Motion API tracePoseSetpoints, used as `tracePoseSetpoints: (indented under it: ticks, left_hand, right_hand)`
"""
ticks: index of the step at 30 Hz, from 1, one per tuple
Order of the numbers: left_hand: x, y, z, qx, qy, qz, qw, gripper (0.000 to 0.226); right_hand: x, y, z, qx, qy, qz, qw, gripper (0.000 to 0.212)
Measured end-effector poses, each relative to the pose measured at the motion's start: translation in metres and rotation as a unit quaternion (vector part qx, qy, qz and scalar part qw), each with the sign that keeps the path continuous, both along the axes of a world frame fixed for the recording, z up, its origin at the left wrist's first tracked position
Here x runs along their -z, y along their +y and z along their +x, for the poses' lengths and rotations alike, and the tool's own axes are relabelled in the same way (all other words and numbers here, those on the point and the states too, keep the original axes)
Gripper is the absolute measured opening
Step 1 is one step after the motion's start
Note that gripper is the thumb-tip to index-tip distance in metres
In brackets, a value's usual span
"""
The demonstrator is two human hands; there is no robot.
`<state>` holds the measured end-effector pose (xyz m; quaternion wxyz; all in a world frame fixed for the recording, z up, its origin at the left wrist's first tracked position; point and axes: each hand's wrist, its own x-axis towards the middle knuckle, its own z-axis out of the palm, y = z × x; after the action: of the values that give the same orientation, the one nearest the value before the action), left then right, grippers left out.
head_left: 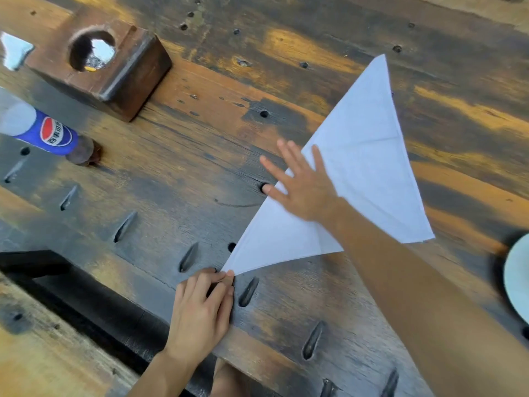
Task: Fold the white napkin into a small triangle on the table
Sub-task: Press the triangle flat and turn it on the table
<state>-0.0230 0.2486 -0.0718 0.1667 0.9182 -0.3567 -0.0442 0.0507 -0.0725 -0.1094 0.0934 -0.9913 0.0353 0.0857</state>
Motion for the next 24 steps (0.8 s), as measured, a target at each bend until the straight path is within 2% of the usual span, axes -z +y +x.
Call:
tracePoseSetpoints:
  ticks: [3,11,14,16,17,18,20,21,22,23,24]
  left_hand:
    - [0.000,0.004,-0.001,0.009,0.004,-0.002,1.000,0.026]
    - [0.003,0.017,0.010,0.054,-0.013,-0.009,0.998,0.029]
    - [0.008,0.013,0.008,0.050,0.021,-0.030,0.998,0.027]
    - [0.014,0.020,0.005,0.087,0.064,-0.039,0.993,0.025]
    - [0.013,0.023,0.009,0.121,0.076,-0.022,0.990,0.029]
    - [0.006,0.026,0.021,0.143,0.058,0.024,0.988,0.048]
    - [0.007,0.031,0.039,0.274,-0.073,0.101,0.954,0.082]
    - [0.012,0.037,0.046,0.280,-0.105,0.118,0.947,0.082]
    - [0.008,0.031,0.042,0.228,-0.057,0.097,0.967,0.068]
    - [0.009,0.025,0.039,0.169,-0.034,0.033,0.984,0.048]
    - [0.008,0.019,0.035,0.125,0.005,0.007,0.992,0.038]
  right_hand:
    - [-0.002,-0.035,0.022,0.036,0.010,0.008,0.999,0.070]
    - [-0.002,-0.097,0.058,0.057,0.012,0.002,0.998,0.065]
    - [-0.004,-0.126,0.072,0.088,0.026,0.004,0.996,0.063]
    - [-0.006,-0.145,0.083,0.108,0.033,0.007,0.994,0.062]
    - [-0.006,-0.153,0.088,0.115,0.033,0.006,0.993,0.062]
    - [-0.006,-0.161,0.093,0.118,0.032,0.001,0.992,0.062]
    - [-0.003,-0.177,0.102,0.127,0.030,-0.015,0.991,0.062]
    - [-0.002,-0.185,0.107,0.138,0.026,-0.021,0.990,0.062]
    - [-0.001,-0.193,0.113,0.150,0.023,-0.024,0.988,0.063]
    - [0.000,-0.200,0.120,0.161,0.021,-0.025,0.986,0.064]
    - [0.000,-0.207,0.126,0.169,0.023,-0.023,0.985,0.065]
